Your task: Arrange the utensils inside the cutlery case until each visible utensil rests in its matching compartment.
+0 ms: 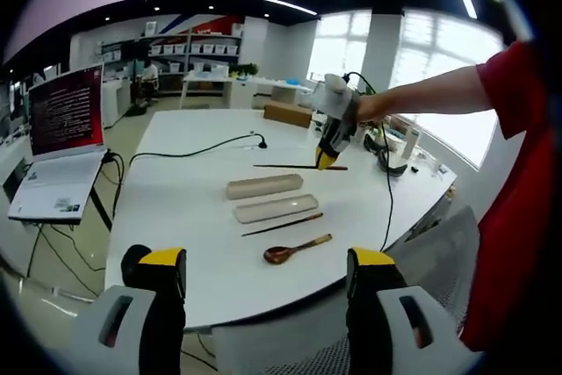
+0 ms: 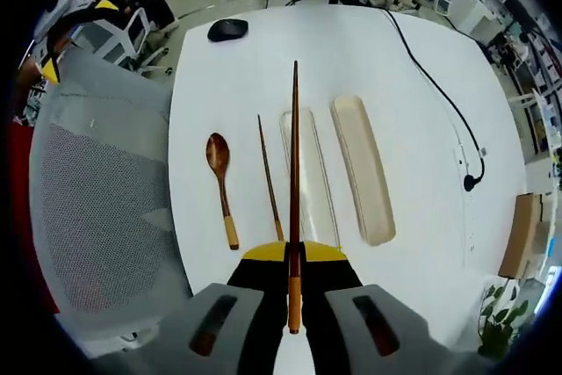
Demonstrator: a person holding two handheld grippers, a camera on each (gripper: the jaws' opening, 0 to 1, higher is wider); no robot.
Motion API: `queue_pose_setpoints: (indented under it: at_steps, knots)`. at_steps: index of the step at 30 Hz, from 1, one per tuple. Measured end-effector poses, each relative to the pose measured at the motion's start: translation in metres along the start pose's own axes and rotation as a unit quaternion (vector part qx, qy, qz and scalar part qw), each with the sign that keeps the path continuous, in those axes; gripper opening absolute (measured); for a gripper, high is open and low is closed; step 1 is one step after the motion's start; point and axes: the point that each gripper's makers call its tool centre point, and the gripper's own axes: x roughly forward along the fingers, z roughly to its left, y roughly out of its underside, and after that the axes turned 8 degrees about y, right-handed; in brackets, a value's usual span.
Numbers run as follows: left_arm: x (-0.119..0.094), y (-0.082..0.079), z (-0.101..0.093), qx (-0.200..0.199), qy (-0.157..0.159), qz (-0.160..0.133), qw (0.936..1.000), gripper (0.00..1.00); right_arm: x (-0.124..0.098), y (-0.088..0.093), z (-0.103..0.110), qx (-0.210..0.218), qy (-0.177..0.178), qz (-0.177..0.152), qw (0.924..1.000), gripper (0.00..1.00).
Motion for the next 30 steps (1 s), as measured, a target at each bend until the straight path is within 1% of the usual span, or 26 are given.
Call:
queue_pose_setpoints:
  at_steps: [2, 6, 10, 12, 13, 15, 17, 20, 24, 29, 30]
  knots:
    - [0.0, 0.001, 0.001, -0.002, -0.002, -0.001, 1.0, 0.76, -0.003, 0.001, -0.005, -0.011, 0.003, 0.006, 0.9999, 0.0]
    - [0.0, 0.002, 0.001, -0.001, -0.002, 0.002, 1.0, 0.76, -0.008, -0.002, -0.011, -0.021, 0.004, 0.009, 0.9997, 0.0]
    - [0.002, 0.002, -0.001, -0.002, 0.0, 0.003, 1.0, 0.76, -0.013, -0.005, -0.019, -0.017, -0.003, 0.008, 0.9998, 0.0]
    - [0.003, 0.002, -0.003, 0.002, 0.003, 0.007, 1.0, 0.76, -0.018, -0.003, -0.025, -0.026, -0.003, 0.018, 0.9995, 0.0]
    - [0.003, 0.001, -0.004, 0.004, 0.003, 0.007, 1.0, 0.76, -0.022, -0.004, -0.031, -0.035, 0.002, 0.019, 0.9992, 0.0]
    - [0.004, 0.001, -0.003, 0.001, 0.004, 0.006, 1.0, 0.76, -0.027, -0.006, -0.039, -0.034, 0.002, 0.019, 0.9992, 0.0]
    - [0.004, 0.001, -0.003, 0.0, 0.004, 0.007, 1.0, 0.76, -0.032, -0.007, -0.044, -0.046, 0.004, 0.022, 0.9987, 0.0]
    - [0.006, 0.001, -0.002, 0.0, 0.004, 0.007, 1.0, 0.76, -0.037, -0.009, -0.052, -0.048, 0.007, 0.022, 0.9986, 0.0]
    - [0.009, 0.001, -0.002, 0.001, 0.006, 0.009, 0.9999, 0.76, -0.035, -0.015, -0.059, -0.042, 0.008, 0.015, 0.999, 0.0]
    - [0.01, 0.001, -0.003, -0.005, 0.008, 0.012, 0.9999, 0.76, -0.022, -0.019, -0.059, -0.038, 0.004, 0.009, 0.9992, 0.0]
    - [0.01, 0.002, -0.003, -0.005, 0.008, 0.013, 0.9999, 0.76, -0.019, -0.02, -0.056, -0.036, 0.002, 0.008, 0.9993, 0.0]
